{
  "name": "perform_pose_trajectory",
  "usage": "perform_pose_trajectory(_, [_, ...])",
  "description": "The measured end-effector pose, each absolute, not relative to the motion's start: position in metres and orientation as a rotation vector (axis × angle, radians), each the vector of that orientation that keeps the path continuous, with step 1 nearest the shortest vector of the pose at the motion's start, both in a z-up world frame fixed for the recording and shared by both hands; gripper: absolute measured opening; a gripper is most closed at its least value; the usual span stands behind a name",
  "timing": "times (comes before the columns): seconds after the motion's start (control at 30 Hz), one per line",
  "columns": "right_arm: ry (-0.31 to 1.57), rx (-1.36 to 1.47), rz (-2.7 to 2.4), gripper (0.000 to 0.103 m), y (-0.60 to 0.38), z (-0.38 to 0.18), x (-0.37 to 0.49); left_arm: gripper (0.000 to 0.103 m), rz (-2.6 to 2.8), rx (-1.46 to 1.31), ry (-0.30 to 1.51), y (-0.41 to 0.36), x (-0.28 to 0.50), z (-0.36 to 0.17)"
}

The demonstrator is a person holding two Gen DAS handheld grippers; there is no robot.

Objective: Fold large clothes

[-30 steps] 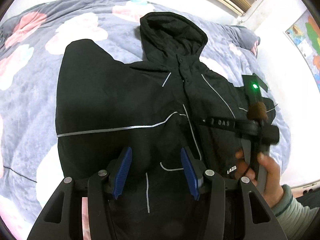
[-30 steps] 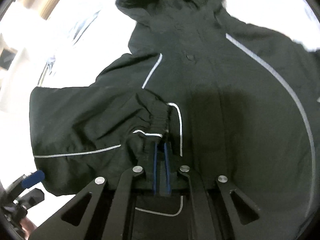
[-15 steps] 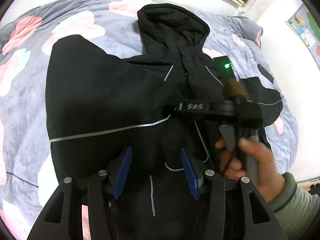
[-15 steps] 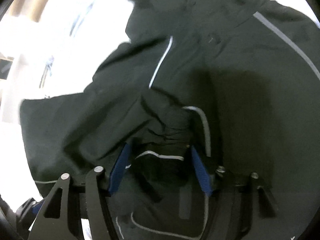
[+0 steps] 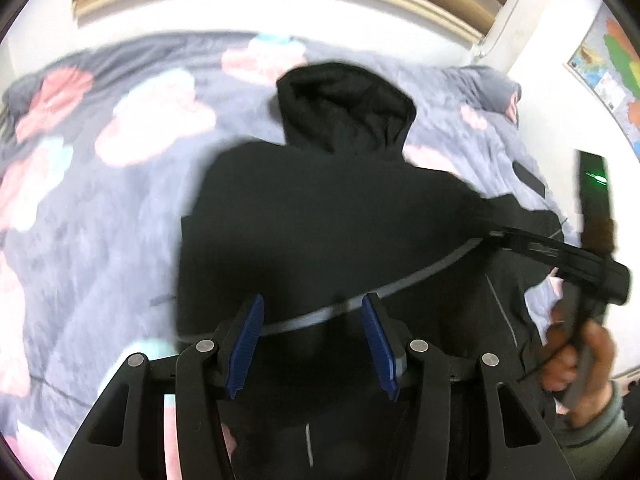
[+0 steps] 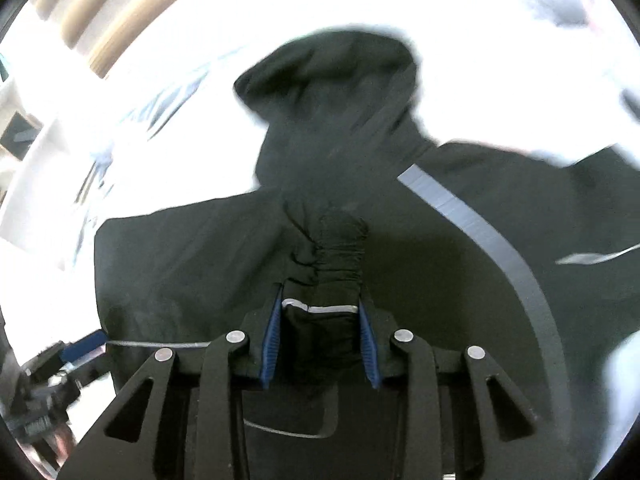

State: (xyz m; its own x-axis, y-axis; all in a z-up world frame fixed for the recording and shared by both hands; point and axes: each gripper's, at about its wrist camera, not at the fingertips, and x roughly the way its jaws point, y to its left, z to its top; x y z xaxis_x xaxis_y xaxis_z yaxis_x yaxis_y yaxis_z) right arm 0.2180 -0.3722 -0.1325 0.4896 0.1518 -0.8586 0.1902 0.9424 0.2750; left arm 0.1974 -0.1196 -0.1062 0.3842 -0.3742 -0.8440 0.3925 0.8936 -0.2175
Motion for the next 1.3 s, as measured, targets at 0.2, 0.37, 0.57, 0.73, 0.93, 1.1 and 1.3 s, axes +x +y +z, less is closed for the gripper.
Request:
perform_pose_trajectory(0.2, [0.997,0.206,-0.282,0.038,-0.475,-0.088,0.177,0.053,-0.493,0.067,1.120,-0.164,0.230,-0.146])
perform_pose_trajectory(0.37, [1.193,0.308,-0.335,0.039,-0.544,-0.168,0.168,0.052,-0.351,0.249,1.278,-0.196,0.260,-0.256])
perform_pose_trajectory(0.57, [1.321,0.374,-0.331,0.047,-0.563,-0.241,0.161,0.056,-0.336,0.296,1.235,-0.200,0.261,-0.260])
perform_pose_trajectory(0.73, [1.249,0.284,-0.361,0.057,-0.549,-0.186,0.152,0.056,-0.353,0.219,1.209,-0.174,0.249,-0.225])
perform_pose_trajectory(0.93, [1.132,0.252,-0.294,0.067,-0.500,-0.158,0.146,0.056,-0.195,0.166,1.239,-0.139,0.227,-0.227])
perform_pose_trajectory(1.1, [1.326,0.382,-0.259,0.060,-0.485,-0.248,0.160,0.060,-0.158,0.194,1.362,-0.129,0.211,-0.260])
perform_pose_trajectory(1.3, [1.359,0.333,-0.312,0.058,-0.474,-0.222,0.159,0.059,-0.163,0.169,1.289,-0.121,0.182,-0.205])
